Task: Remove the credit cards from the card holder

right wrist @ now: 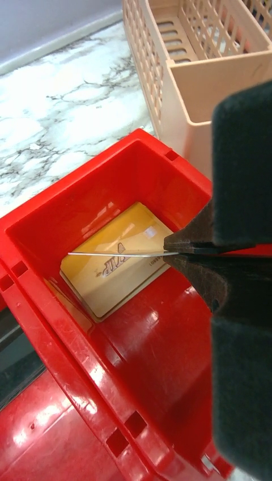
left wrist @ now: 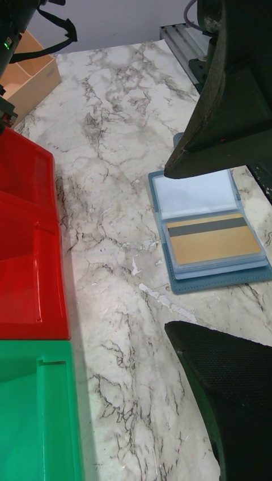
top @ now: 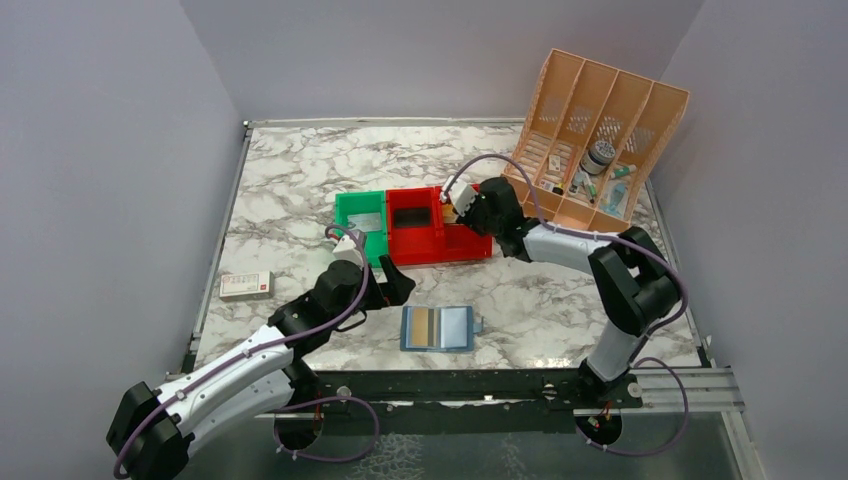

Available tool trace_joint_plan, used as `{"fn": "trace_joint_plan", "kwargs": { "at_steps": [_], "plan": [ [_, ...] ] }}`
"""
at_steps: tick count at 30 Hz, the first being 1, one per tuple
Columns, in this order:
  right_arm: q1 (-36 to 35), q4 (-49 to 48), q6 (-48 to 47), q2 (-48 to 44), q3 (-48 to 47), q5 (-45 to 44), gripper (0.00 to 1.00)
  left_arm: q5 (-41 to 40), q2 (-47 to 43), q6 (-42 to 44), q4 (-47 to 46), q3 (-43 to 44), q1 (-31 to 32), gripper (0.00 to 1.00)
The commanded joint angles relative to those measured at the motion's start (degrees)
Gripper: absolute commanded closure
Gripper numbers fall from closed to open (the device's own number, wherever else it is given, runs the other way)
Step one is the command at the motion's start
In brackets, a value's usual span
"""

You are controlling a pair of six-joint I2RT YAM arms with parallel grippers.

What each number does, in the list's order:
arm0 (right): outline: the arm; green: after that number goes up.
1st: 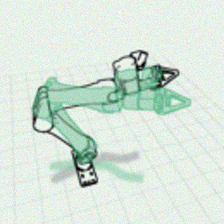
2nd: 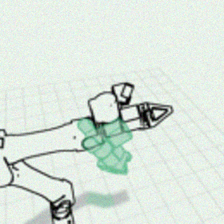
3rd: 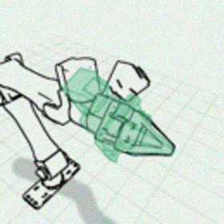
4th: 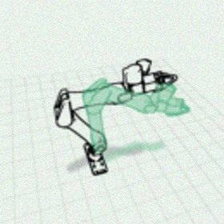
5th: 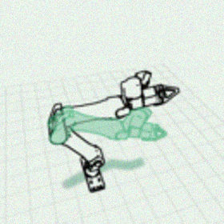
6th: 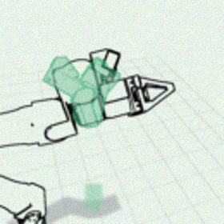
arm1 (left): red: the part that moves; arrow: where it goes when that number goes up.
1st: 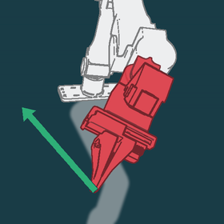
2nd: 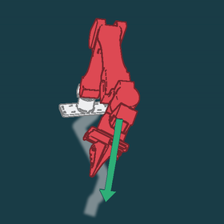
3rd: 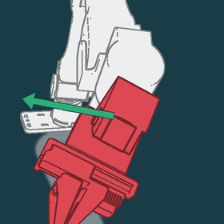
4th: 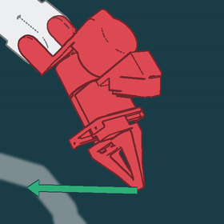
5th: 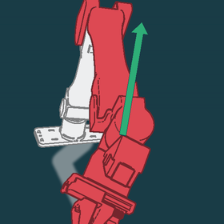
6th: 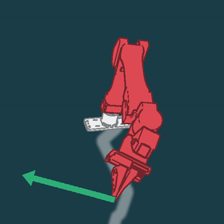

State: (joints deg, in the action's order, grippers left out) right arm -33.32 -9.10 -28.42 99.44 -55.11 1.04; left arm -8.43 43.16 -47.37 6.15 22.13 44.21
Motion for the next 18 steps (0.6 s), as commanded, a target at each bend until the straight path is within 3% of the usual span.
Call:
{"fn": "trace_joint_plan", "kwargs": {
  "at_steps": [1, 12, 18],
  "plan": [
    [-0.88, -4.46, -6.86, 2.65, -2.19, -4.37, 0.98, -0.97, -0.79, 0.84, 0.47, 1.21, -0.53, 0.01],
    [-1.73, -6.80, -12.32, 8.10, -3.02, -6.77, 0.98, -0.58, -0.39, 0.87, 0.10, 1.06, -0.52, 0.01],
    [-1.75, -3.42, -13.48, 9.31, -3.37, -5.44, 0.92, -0.54, -0.38, 0.97, 0.35, 1.01, -0.52, 0.01]
  ]
}}
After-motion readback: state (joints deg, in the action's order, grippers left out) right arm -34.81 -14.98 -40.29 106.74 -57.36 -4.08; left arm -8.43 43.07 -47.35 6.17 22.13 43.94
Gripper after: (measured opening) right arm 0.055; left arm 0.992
